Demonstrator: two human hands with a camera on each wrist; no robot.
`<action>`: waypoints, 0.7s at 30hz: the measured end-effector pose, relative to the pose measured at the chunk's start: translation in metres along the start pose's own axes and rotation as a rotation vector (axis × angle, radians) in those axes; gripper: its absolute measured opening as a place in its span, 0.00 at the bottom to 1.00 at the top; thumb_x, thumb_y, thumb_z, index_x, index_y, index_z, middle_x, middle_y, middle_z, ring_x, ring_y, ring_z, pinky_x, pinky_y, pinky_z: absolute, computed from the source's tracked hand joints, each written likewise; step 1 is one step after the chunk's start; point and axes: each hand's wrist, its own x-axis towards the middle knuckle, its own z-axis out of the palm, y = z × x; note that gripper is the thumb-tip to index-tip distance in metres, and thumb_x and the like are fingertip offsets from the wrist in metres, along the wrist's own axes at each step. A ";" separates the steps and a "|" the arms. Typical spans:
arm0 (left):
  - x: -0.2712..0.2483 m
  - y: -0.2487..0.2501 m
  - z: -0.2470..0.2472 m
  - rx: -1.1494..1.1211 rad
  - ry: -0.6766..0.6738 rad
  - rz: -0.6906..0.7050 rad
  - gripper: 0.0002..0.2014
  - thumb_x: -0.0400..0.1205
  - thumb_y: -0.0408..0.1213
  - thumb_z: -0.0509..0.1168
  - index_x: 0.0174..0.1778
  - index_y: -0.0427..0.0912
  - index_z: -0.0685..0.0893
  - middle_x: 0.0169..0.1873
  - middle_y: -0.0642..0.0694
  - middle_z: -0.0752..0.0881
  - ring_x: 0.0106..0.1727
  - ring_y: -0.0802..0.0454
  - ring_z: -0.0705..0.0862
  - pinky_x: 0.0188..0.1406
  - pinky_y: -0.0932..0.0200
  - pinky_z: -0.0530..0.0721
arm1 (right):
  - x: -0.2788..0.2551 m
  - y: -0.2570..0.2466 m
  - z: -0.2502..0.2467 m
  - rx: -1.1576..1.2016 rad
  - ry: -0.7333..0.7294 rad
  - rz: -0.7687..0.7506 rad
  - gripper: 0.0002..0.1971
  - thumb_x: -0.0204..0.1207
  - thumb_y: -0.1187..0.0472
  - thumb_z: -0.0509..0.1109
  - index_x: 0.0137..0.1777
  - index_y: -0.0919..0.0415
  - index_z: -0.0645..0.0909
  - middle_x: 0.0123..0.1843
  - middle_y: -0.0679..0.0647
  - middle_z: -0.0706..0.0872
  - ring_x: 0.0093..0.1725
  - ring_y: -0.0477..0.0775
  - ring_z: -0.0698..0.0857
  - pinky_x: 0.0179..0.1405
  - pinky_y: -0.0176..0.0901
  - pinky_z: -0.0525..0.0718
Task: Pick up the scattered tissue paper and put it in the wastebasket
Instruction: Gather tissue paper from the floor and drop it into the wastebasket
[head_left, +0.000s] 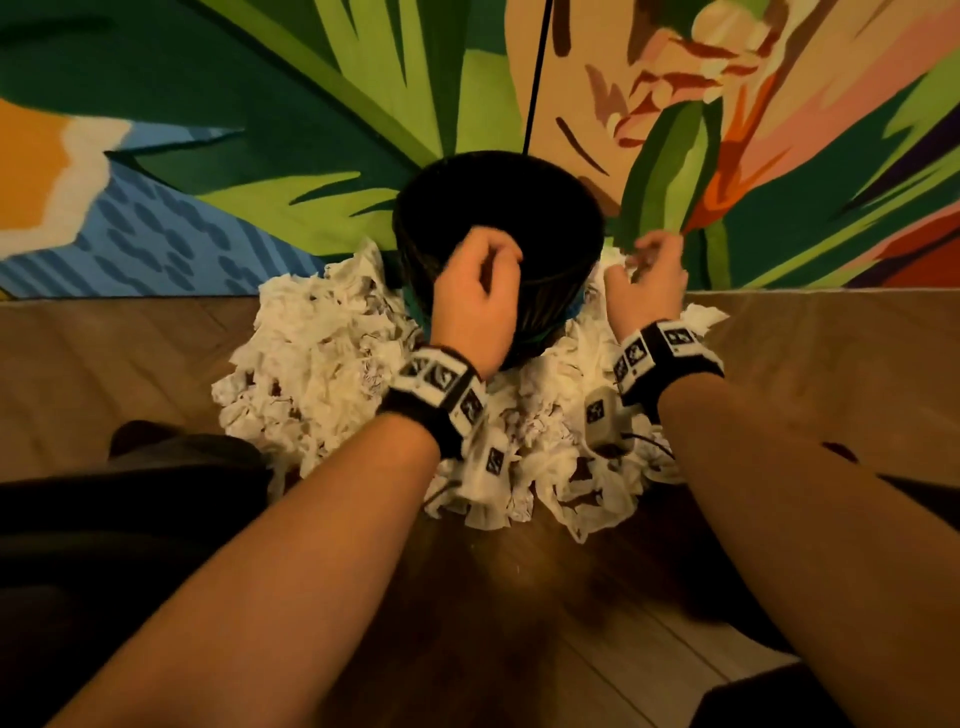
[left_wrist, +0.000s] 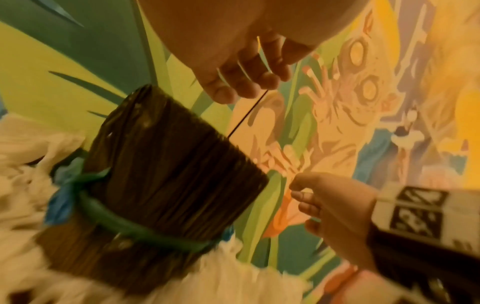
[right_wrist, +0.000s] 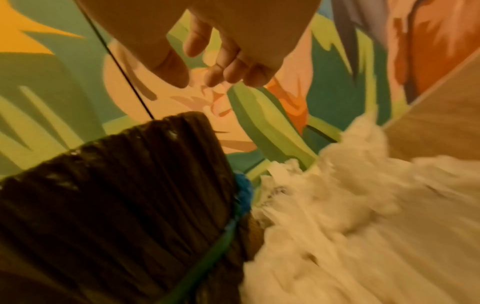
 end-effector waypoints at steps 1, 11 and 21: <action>-0.016 -0.003 0.001 0.000 -0.057 -0.003 0.06 0.85 0.38 0.58 0.44 0.48 0.80 0.34 0.56 0.80 0.35 0.63 0.77 0.37 0.68 0.74 | -0.006 0.010 -0.004 -0.006 -0.022 0.042 0.13 0.72 0.63 0.67 0.52 0.51 0.69 0.46 0.51 0.78 0.56 0.60 0.77 0.52 0.42 0.75; -0.124 -0.093 -0.042 0.615 -0.567 -0.335 0.08 0.85 0.49 0.59 0.47 0.52 0.80 0.35 0.51 0.84 0.36 0.52 0.83 0.36 0.56 0.80 | -0.104 0.092 -0.001 -0.670 -0.819 0.060 0.10 0.79 0.58 0.62 0.55 0.42 0.72 0.57 0.50 0.81 0.49 0.51 0.81 0.45 0.43 0.80; -0.163 -0.136 -0.055 0.932 -0.936 -0.474 0.20 0.75 0.66 0.65 0.54 0.57 0.78 0.44 0.52 0.81 0.50 0.47 0.83 0.41 0.57 0.74 | -0.145 0.123 0.036 -1.030 -1.073 -0.083 0.26 0.84 0.47 0.57 0.82 0.38 0.59 0.73 0.60 0.80 0.65 0.65 0.83 0.60 0.54 0.84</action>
